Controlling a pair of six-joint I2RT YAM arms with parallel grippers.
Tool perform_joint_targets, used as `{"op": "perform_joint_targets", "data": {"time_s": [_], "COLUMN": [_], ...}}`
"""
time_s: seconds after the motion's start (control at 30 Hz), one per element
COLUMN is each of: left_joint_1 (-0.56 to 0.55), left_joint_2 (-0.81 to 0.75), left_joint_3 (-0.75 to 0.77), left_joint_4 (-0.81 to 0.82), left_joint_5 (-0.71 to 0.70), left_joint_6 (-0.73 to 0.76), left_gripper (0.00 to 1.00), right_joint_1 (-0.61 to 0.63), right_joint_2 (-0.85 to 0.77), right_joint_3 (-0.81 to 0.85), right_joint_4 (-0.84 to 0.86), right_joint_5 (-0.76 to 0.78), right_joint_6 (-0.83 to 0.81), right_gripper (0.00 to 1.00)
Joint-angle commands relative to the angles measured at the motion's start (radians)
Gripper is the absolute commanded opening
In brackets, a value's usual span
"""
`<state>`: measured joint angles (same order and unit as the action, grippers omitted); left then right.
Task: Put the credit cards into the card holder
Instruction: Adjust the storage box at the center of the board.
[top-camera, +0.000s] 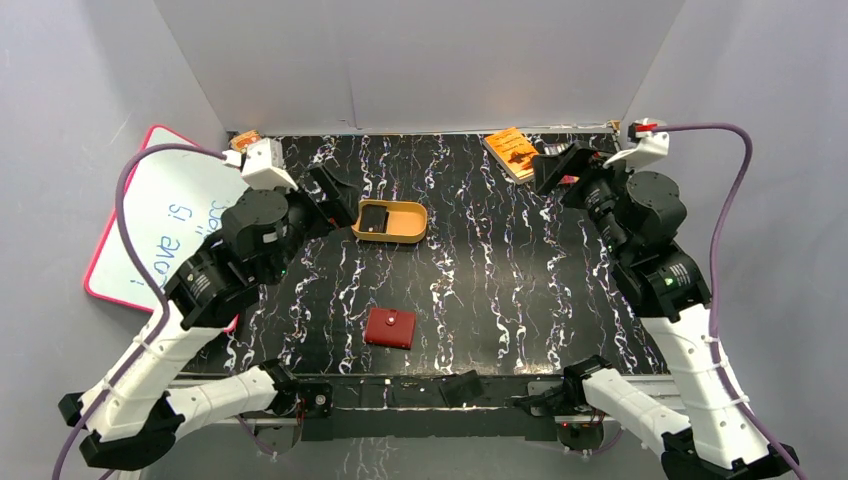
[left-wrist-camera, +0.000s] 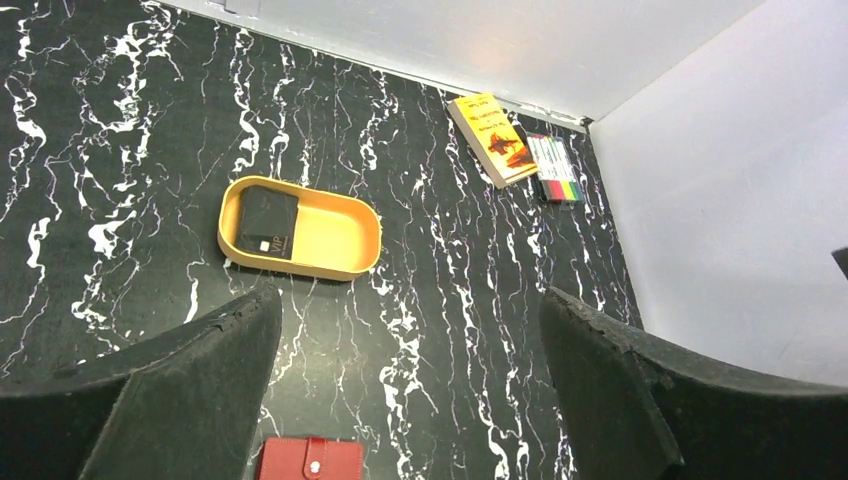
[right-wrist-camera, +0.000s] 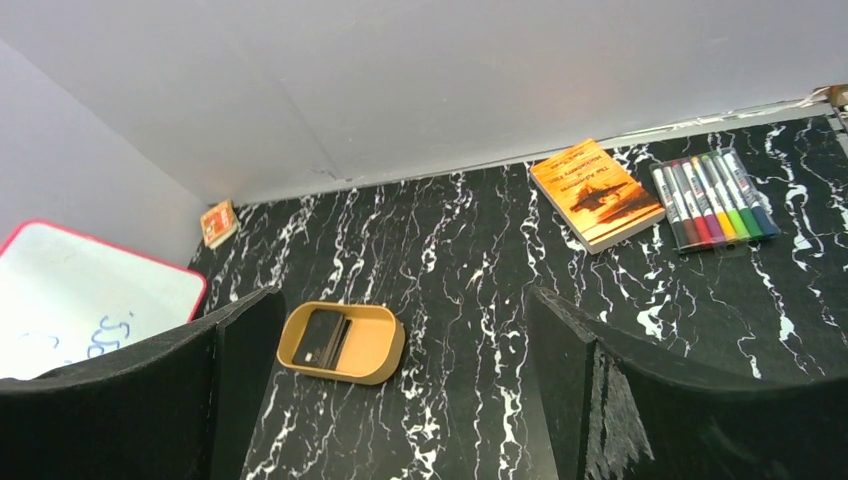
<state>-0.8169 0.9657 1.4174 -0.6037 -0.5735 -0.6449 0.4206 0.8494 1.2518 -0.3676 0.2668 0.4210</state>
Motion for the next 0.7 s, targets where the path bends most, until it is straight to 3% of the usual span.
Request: {"op": "perform_joint_targets", "data": {"time_s": [0.0, 0.33, 0.47, 0.67], "left_joint_1": [0.004, 0.004, 0.004, 0.017], "left_joint_2": [-0.078, -0.098, -0.092, -0.061], "left_joint_3": [-0.060, -0.189, -0.319, -0.530], "left_joint_4": [0.063, 0.036, 0.021, 0.038], "left_joint_5": [-0.015, 0.050, -0.003, -0.020], "left_joint_6": [0.041, 0.087, 0.046, -0.076], "left_gripper": [0.97, 0.97, 0.96, 0.95], "right_joint_1": [0.004, 0.004, 0.004, 0.049], "right_joint_2": [0.028, 0.184, 0.250, 0.385], "right_joint_3": [0.009, 0.041, -0.002, -0.057], "right_joint_4": [0.029, 0.003, 0.060, 0.100], "right_joint_5": [-0.089, -0.247, -0.398, -0.419], "right_joint_6": [-0.059, 0.010, -0.016, 0.067], "right_gripper": [0.98, 0.99, 0.98, 0.98]}}
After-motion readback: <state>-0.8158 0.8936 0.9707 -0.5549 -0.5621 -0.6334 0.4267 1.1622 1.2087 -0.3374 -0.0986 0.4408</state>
